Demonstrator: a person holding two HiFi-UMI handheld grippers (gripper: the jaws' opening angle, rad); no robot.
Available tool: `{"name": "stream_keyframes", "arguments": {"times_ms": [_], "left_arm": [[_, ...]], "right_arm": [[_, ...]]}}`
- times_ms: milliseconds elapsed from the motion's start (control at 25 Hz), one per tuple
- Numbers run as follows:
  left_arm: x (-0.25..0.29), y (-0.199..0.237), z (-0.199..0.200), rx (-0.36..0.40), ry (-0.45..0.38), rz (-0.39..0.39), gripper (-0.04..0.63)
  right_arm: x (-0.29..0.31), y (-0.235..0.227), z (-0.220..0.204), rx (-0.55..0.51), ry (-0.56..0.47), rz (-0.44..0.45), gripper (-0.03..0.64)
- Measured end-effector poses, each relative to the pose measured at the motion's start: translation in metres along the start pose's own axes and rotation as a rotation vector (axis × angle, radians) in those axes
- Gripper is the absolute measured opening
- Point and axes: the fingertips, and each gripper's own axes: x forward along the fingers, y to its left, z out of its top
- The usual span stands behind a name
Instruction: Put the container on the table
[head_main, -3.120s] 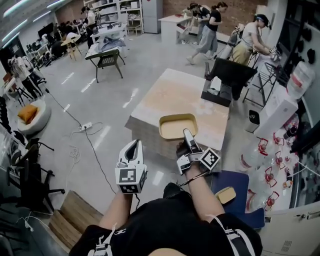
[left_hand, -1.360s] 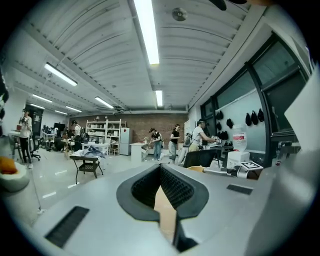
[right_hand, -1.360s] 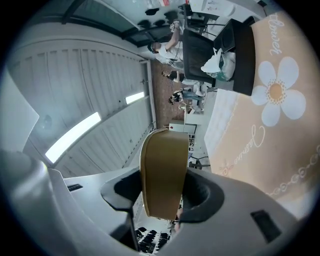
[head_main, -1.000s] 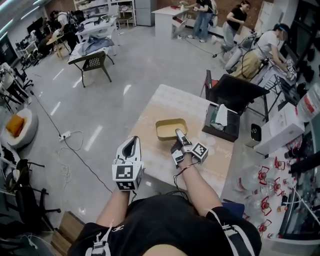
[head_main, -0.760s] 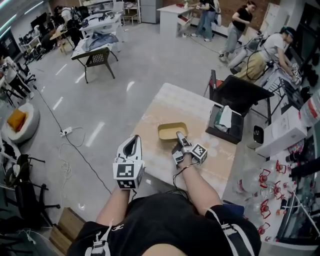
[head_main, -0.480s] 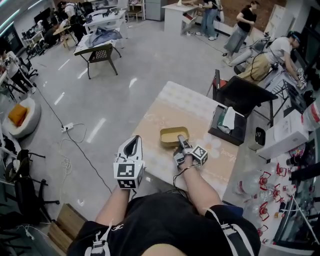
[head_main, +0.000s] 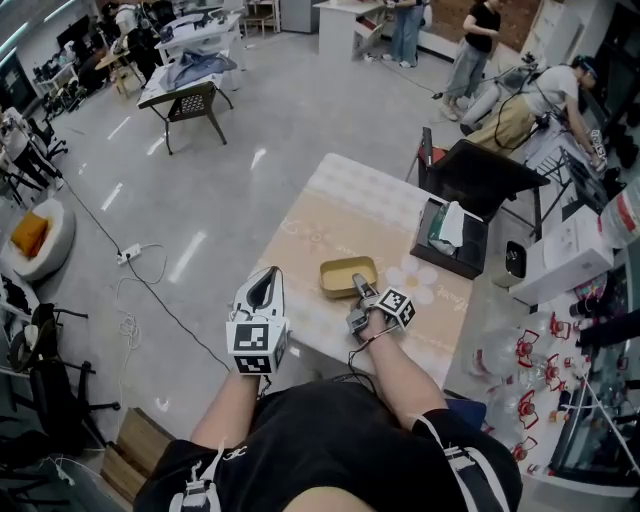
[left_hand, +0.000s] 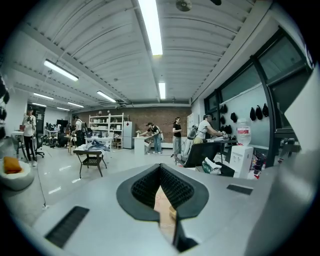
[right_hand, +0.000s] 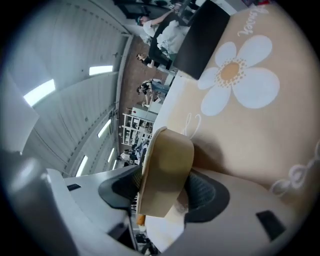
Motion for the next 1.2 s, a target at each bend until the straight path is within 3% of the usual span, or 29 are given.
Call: {"name": "stream_keyframes", "arguments": {"times_ms": [400, 520, 640, 800, 1040, 1200], "left_arm": [[0.005, -0.033, 0.002, -0.008, -0.017, -0.090, 0.014], [0.008, -0.043, 0.003, -0.004, -0.018, -0.124, 0.014], [0.013, -0.056, 0.005, -0.003, -0.021, -0.156, 0.014], [0.019, -0.077, 0.006, 0.005, -0.024, -0.198, 0.014], [0.023, -0.100, 0.017, 0.021, -0.042, -0.254, 0.014], [0.027, -0.119, 0.027, 0.037, -0.064, -0.298, 0.014]], "right_arm": [[-0.064, -0.020, 0.030, -0.388, -0.053, -0.246, 0.295], [-0.086, -0.021, 0.044, -0.509, -0.093, -0.376, 0.309], [-0.107, -0.028, 0.061, -0.553, -0.136, -0.484, 0.322], [-0.131, -0.006, 0.077, -0.639, -0.243, -0.409, 0.294], [-0.187, 0.117, 0.090, -1.097, -0.558, -0.273, 0.162], [-0.227, 0.184, 0.095, -1.192, -0.729, -0.197, 0.044]]}}
